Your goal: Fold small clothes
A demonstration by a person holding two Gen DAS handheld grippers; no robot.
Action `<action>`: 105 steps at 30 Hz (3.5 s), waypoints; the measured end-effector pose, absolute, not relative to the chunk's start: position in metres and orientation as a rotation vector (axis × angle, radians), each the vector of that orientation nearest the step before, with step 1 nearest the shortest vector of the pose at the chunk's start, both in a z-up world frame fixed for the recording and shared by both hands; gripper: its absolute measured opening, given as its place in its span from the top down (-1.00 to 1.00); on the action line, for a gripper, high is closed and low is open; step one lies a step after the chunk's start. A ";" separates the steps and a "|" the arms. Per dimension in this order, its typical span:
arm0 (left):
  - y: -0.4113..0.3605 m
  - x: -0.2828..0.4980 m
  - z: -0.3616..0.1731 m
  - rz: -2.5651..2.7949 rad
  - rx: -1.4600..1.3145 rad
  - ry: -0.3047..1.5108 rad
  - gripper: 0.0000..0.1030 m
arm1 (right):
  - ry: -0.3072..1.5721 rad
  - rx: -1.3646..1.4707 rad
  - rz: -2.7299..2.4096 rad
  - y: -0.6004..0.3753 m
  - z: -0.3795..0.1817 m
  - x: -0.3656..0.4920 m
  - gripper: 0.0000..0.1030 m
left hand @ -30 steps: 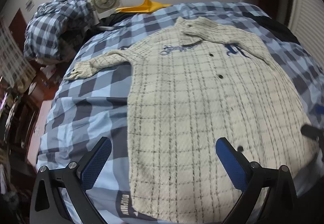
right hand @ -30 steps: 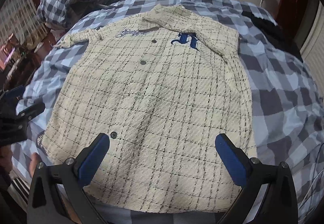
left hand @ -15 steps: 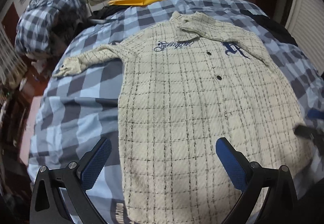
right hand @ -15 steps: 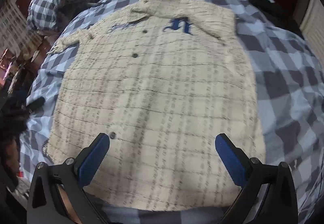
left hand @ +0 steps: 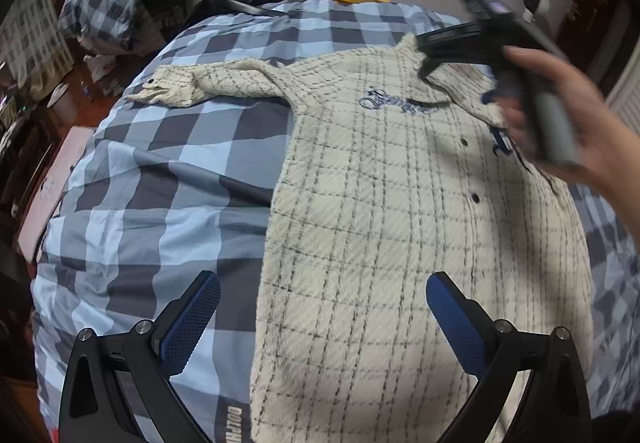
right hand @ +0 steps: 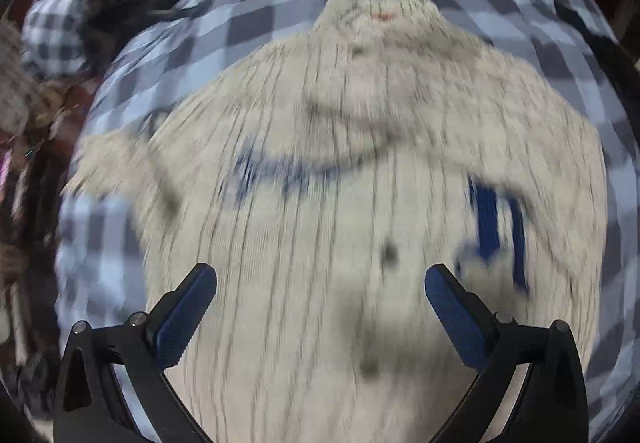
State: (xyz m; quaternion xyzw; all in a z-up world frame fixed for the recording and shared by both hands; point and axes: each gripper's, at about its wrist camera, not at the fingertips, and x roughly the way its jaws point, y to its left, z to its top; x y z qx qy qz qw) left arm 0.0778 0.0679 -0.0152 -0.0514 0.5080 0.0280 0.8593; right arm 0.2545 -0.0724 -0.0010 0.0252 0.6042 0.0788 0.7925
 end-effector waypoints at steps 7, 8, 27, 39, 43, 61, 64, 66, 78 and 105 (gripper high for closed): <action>0.076 0.088 -0.021 0.050 -0.174 1.078 -1.00 | 1.312 -0.009 0.035 -0.034 -0.051 0.322 -0.98; 0.077 0.089 -0.023 0.048 -0.182 1.086 -1.00 | 1.315 -0.026 0.009 -0.031 -0.061 0.328 -0.98; 0.085 0.085 -0.020 0.069 -0.239 1.078 -1.00 | 1.107 0.419 0.111 -0.145 0.088 0.276 0.85; 0.090 0.081 -0.021 0.104 -0.212 1.070 -1.00 | 1.143 0.876 0.524 -0.074 0.136 0.245 -0.01; 0.091 0.079 -0.022 0.103 -0.210 1.076 -1.00 | 1.307 0.831 0.466 -0.067 0.087 0.235 -0.98; 0.075 0.081 -0.029 0.069 -0.198 1.090 -1.00 | 1.342 -0.269 -0.192 -0.266 -0.036 0.173 -0.97; 0.075 0.083 -0.033 0.089 -0.180 1.101 -1.00 | 1.330 -0.261 -0.141 -0.262 -0.047 0.174 -0.97; 0.076 0.084 -0.037 0.105 -0.168 1.110 -1.00 | 1.336 -0.273 -0.124 -0.253 -0.058 0.186 -0.97; 0.076 0.088 -0.044 0.111 -0.168 1.133 -1.00 | 1.265 0.342 -0.390 -0.410 -0.055 0.215 -0.97; 0.083 0.084 -0.028 0.043 -0.256 1.097 -1.00 | 1.244 -0.347 0.249 -0.060 -0.014 0.279 -0.98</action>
